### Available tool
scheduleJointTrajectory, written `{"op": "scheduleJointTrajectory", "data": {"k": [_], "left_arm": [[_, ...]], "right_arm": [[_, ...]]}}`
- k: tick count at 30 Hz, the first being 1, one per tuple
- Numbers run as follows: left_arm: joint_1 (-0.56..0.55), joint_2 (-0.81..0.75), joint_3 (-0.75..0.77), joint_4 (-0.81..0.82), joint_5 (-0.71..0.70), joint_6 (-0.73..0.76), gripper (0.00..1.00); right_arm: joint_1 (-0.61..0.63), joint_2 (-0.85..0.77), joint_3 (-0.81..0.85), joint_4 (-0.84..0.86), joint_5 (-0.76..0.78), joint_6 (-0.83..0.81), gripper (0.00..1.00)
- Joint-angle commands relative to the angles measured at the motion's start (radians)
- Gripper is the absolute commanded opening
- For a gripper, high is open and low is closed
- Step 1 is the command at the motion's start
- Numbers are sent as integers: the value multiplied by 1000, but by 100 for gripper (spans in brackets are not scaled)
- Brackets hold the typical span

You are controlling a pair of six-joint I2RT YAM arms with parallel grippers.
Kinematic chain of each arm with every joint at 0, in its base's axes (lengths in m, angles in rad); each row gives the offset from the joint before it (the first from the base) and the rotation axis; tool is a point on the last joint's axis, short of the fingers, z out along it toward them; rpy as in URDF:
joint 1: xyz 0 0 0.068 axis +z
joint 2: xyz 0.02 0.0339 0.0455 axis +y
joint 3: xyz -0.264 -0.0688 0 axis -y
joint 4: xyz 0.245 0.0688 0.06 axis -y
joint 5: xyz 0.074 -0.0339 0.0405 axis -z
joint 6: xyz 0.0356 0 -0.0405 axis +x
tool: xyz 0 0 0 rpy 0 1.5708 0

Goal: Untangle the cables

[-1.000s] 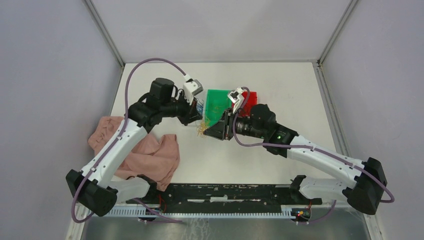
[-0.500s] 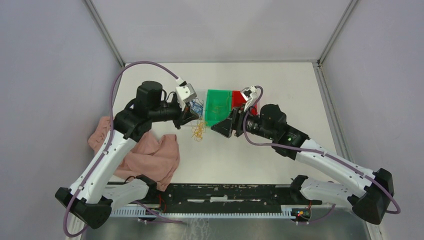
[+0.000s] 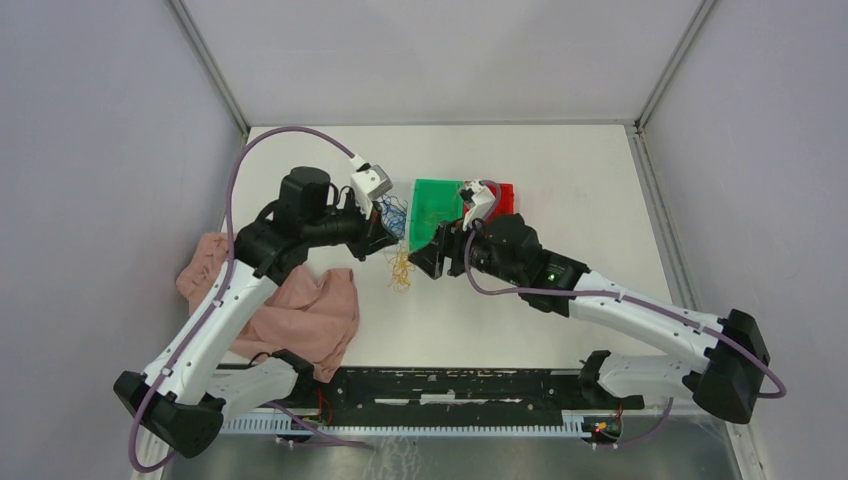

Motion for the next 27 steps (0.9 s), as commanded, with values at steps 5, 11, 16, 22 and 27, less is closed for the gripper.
{"op": "scheduleJointTrajectory", "data": {"k": [5, 11, 16, 22, 27], "left_arm": [[-1, -19, -11, 56, 64, -109, 3], [0, -31, -29, 59, 78, -109, 3], [-1, -28, -15, 59, 151, -119, 3], [-1, -10, 45, 59, 272, -153, 3], [-1, 2, 98, 73, 329, -169, 3]], "right_arm": [[29, 81, 95, 105, 154, 8, 72], [30, 103, 85, 143, 189, 42, 66], [32, 133, 86, 133, 237, 68, 58], [44, 207, 113, 123, 263, 77, 55], [57, 242, 105, 129, 271, 84, 53]]}}
